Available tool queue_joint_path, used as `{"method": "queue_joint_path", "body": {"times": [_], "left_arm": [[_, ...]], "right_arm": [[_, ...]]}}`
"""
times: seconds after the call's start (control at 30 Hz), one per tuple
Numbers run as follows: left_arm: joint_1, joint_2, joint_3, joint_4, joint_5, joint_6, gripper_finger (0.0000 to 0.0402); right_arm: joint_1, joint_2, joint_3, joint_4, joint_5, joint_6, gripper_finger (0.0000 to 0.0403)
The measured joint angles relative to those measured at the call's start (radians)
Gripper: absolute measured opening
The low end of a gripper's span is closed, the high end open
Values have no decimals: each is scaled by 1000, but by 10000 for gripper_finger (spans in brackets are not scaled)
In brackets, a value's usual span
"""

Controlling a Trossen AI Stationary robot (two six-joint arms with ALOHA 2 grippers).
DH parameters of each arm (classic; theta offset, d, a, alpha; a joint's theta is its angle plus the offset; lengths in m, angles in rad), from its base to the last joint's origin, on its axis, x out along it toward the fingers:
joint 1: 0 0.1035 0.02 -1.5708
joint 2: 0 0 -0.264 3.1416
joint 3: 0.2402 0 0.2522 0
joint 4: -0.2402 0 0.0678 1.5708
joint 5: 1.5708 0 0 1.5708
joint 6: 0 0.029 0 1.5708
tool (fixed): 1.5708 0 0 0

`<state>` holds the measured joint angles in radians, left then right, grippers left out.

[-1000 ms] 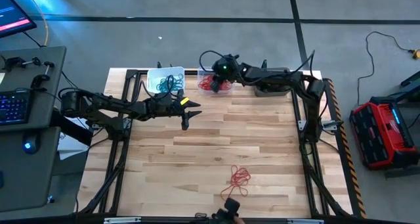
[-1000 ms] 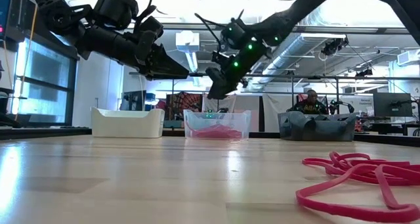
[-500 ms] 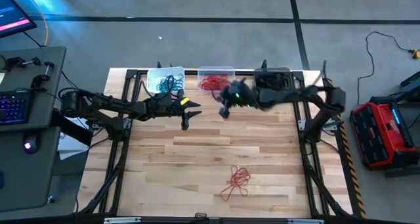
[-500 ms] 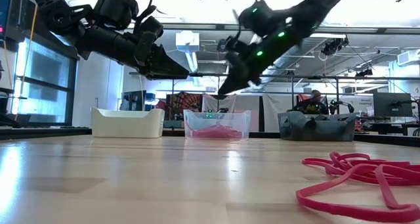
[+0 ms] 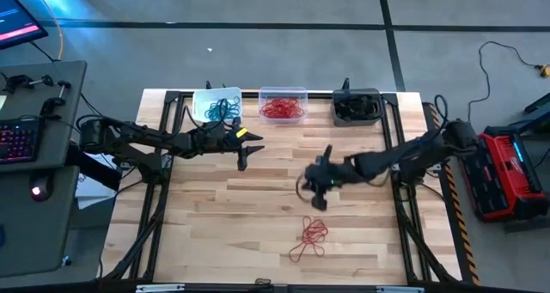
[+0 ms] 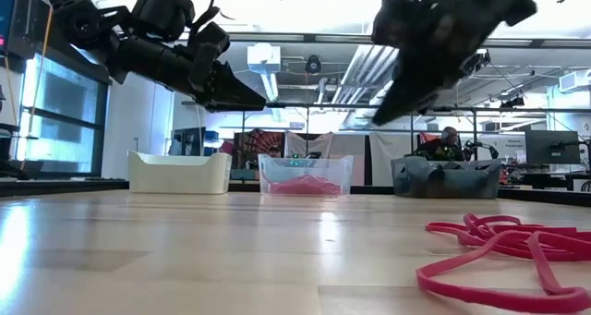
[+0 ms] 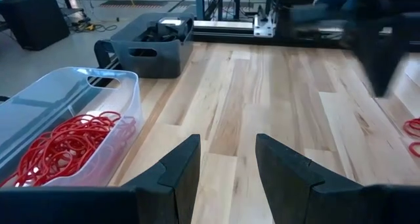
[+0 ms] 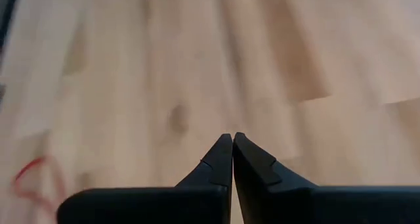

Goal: Sort rubber bands into baskets
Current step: Put the red rubber band into the transparent bin

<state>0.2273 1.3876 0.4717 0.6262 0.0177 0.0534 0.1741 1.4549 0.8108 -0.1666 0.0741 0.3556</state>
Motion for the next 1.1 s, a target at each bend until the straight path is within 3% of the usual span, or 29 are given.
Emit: {"method": "queue_joint_path", "body": {"times": [0.2,0.43,0.63,0.9,1.1], "left_arm": [[-4,0,0,-3,4,-25,141],[-22,0,0,-5,7,-24,141],[-30,0,0,-5,6,-24,141],[-33,0,0,-11,6,-26,141],[-34,0,0,-24,3,-26,141]], "right_arm": [[143,64,0,1,8,74,13],[230,165,31,6,49,112,86],[267,269,151,-142,69,12,122],[249,385,246,-205,26,-112,105],[233,411,263,-234,-14,-166,42]]}}
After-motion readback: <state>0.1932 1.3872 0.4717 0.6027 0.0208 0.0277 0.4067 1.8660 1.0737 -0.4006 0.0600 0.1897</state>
